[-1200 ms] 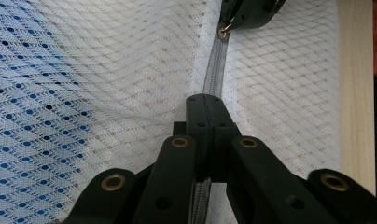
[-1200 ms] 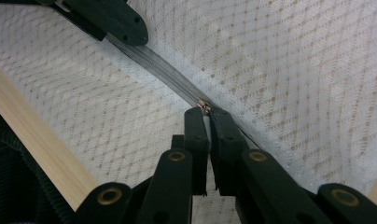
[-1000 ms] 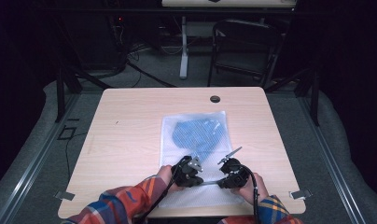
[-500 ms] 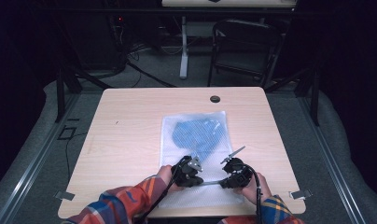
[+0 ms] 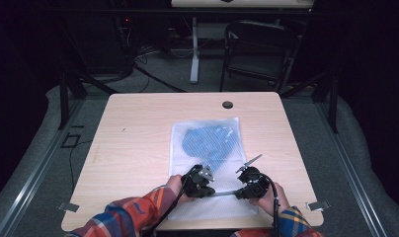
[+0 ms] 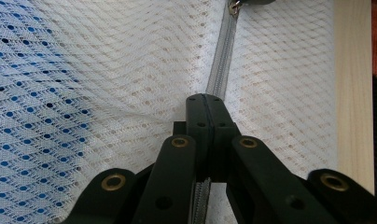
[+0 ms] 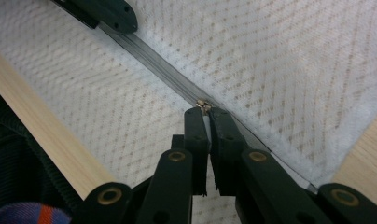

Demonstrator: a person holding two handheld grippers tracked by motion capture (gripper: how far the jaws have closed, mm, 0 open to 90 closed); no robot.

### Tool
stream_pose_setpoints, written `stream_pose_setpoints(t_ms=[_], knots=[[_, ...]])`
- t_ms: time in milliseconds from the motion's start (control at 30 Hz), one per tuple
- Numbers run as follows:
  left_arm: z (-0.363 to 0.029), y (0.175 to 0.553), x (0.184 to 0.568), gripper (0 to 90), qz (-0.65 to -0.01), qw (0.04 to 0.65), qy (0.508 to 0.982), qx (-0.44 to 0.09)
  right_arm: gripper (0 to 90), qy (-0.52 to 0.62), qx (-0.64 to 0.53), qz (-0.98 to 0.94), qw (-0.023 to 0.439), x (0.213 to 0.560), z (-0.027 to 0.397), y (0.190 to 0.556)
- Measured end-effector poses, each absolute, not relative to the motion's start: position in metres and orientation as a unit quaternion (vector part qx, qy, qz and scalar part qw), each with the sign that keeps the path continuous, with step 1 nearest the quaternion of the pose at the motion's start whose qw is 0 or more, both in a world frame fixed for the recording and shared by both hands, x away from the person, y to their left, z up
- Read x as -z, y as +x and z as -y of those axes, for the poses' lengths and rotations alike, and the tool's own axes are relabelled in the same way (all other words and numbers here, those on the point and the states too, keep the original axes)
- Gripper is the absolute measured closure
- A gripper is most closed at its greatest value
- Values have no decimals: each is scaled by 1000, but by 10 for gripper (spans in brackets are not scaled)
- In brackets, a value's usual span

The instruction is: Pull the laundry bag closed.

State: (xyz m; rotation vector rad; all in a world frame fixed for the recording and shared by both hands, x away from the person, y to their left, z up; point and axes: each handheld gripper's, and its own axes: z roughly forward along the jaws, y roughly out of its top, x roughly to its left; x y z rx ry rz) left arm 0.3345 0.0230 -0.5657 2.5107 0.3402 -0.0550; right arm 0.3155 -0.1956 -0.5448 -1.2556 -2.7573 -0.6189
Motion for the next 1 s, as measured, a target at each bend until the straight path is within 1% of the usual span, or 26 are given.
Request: stream_pose_setpoints(t_ms=[1000], knots=[[-23, 335, 566, 900, -129, 299, 945, 24, 866, -421, 209, 882, 19, 543, 208, 312]])
